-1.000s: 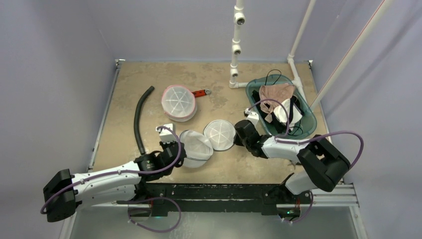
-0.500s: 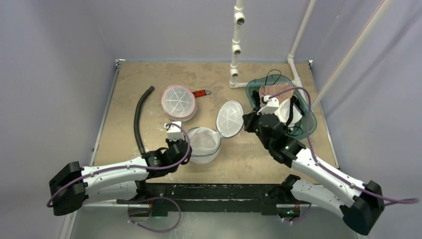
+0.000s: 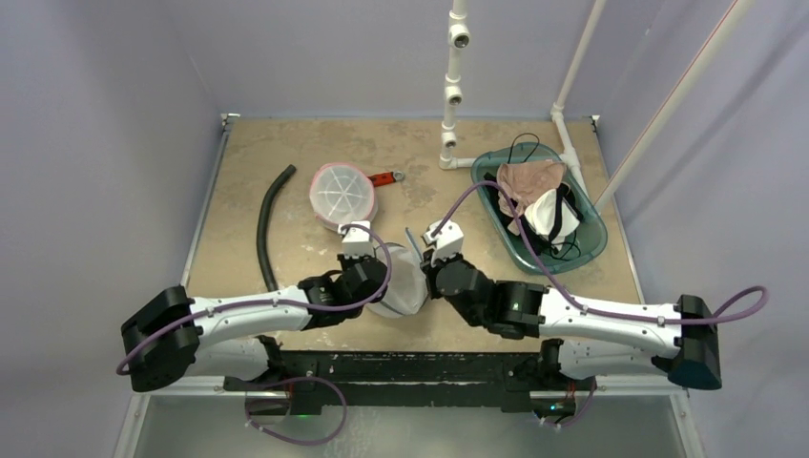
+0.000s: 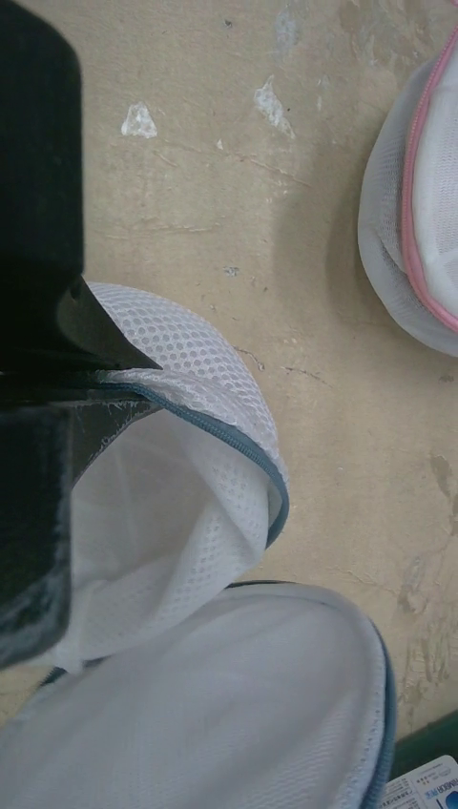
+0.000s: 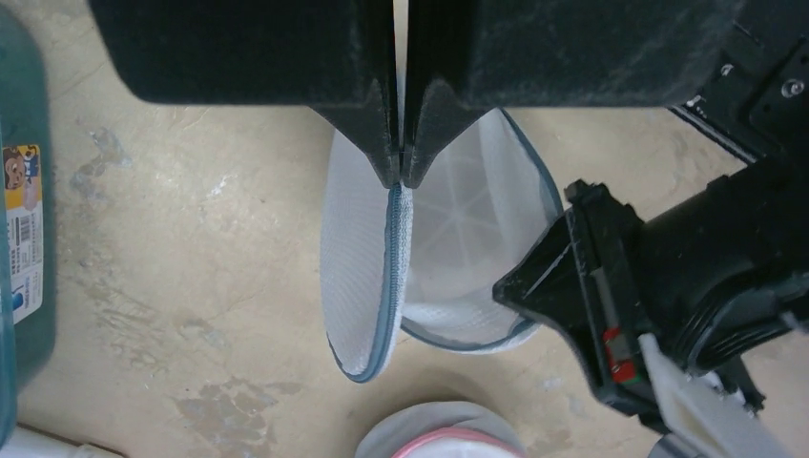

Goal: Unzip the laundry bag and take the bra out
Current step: Close the laundry bag at the center of the board.

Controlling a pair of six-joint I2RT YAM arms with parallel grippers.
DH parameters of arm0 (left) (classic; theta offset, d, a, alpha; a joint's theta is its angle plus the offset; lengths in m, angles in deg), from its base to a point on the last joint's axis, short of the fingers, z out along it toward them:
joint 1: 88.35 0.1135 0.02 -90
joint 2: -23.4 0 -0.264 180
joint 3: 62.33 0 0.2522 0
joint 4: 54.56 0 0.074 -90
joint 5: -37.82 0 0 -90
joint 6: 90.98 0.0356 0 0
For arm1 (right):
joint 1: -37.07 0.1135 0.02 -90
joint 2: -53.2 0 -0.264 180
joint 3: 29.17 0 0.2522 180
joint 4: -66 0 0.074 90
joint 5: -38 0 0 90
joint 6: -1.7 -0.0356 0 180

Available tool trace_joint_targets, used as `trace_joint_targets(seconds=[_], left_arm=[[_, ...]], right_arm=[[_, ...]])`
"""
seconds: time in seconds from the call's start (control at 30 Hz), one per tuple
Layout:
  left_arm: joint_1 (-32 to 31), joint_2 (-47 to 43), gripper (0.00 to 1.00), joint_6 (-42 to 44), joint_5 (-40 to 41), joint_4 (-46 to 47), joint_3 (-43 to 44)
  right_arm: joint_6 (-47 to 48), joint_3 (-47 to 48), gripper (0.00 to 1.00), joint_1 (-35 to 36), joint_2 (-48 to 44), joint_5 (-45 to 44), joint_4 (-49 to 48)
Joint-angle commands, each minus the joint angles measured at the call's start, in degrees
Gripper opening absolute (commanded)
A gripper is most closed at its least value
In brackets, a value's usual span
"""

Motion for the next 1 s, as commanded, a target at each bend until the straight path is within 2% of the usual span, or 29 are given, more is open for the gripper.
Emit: trace_joint_targets(seconds=[0.0,0.1,0.2,0.3,0.4,0.5,0.63,0.77,0.97], left_arm=[[-0.13,-0.35,0.02,-0.81,2.47,0.28,2.51],[-0.12,-2.17,0.18,-1.74,1.48,-1.24,1.92],[-0.12,-5.53,0.4,-2.95,-0.31,-4.21,1.16],[-0.12,-10.65,0.53,-4.69,-0.98,-8.44,0.56],[-0.1,-16.66,0.58,-5.79,-1.53,-12.08,-0.21],[-0.1,-23.16,0.6,-7.56,-1.49,-14.79,-1.0],[-0.12,-27.92,0.64,-9.55,-2.04,-15.97,-2.06],[-0.1,-28.42,0.69,-8.83,-5.69,-13.63,-1.83],[-0.02,-24.04,0.69,-11.23,-10.64,-14.39,1.61]], right_arm=[[1.98,0.22,0.0,3.47,-0.94,-6.02,-2.28],[3.94,-0.52,0.0,4.7,-0.26,-3.34,-6.38],[4.6,0.61,0.0,5.44,3.12,-2.76,-7.12],[5.09,1.3,0.0,5.87,6.3,-2.49,-8.27],[5.21,1.18,0.0,5.94,8.44,-1.57,-10.15],[5.56,0.19,0.0,6.23,9.47,1.65,-13.42],[7.01,-1.54,0.0,7.85,10.57,5.65,-18.61],[8.36,-0.94,0.0,10.54,13.11,4.45,-19.56],[8.36,-2.2,0.0,11.42,13.95,2.31,-20.54]])
